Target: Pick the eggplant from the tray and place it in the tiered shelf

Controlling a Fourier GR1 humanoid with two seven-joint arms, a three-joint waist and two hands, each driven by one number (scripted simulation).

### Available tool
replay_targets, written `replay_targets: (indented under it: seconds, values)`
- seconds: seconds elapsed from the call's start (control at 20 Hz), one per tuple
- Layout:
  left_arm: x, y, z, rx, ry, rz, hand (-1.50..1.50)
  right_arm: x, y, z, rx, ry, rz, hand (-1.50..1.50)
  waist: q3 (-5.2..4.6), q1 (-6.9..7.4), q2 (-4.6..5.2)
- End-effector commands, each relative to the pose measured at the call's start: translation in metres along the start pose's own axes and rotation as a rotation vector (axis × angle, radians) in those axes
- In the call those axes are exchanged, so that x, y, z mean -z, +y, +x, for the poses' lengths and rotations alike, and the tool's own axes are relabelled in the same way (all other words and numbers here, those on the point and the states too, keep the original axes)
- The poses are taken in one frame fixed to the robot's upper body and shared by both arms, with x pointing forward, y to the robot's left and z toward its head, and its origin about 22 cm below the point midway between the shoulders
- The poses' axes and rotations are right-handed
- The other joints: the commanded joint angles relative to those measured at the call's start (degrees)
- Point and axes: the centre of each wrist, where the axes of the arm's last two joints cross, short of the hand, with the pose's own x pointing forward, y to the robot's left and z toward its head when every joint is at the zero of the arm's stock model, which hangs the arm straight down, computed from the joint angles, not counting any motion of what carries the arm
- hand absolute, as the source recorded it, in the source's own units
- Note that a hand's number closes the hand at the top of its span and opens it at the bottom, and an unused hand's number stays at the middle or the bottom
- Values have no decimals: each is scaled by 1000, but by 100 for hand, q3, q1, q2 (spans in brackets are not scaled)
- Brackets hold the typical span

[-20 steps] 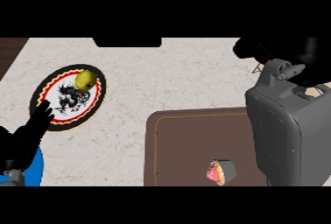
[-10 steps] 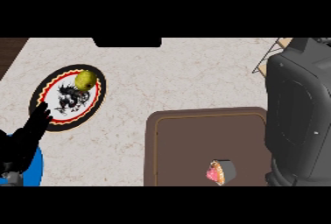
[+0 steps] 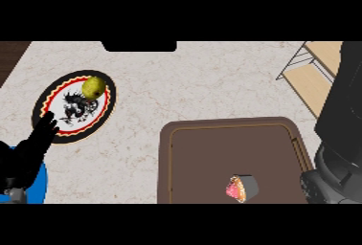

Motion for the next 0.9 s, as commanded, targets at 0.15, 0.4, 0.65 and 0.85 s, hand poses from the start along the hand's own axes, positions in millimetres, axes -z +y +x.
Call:
replay_targets:
  seconds: [0.15,0.4,0.65,0.85]
  values:
    - [0,15,5,-9,-8,7,0,43,-6,-9,-160,209,12,150,4,3,16]
    - [-5,0,7,3,-20,-12,0,75,6,-32,-221,210,24,150,9,13,15]
    - [12,-3,-1,0,-3,11,0,89,31,-56,-174,232,-4,150,6,-9,44]
    - [9,-15,7,9,-14,-6,0,96,19,-71,-118,261,18,150,8,-12,29]
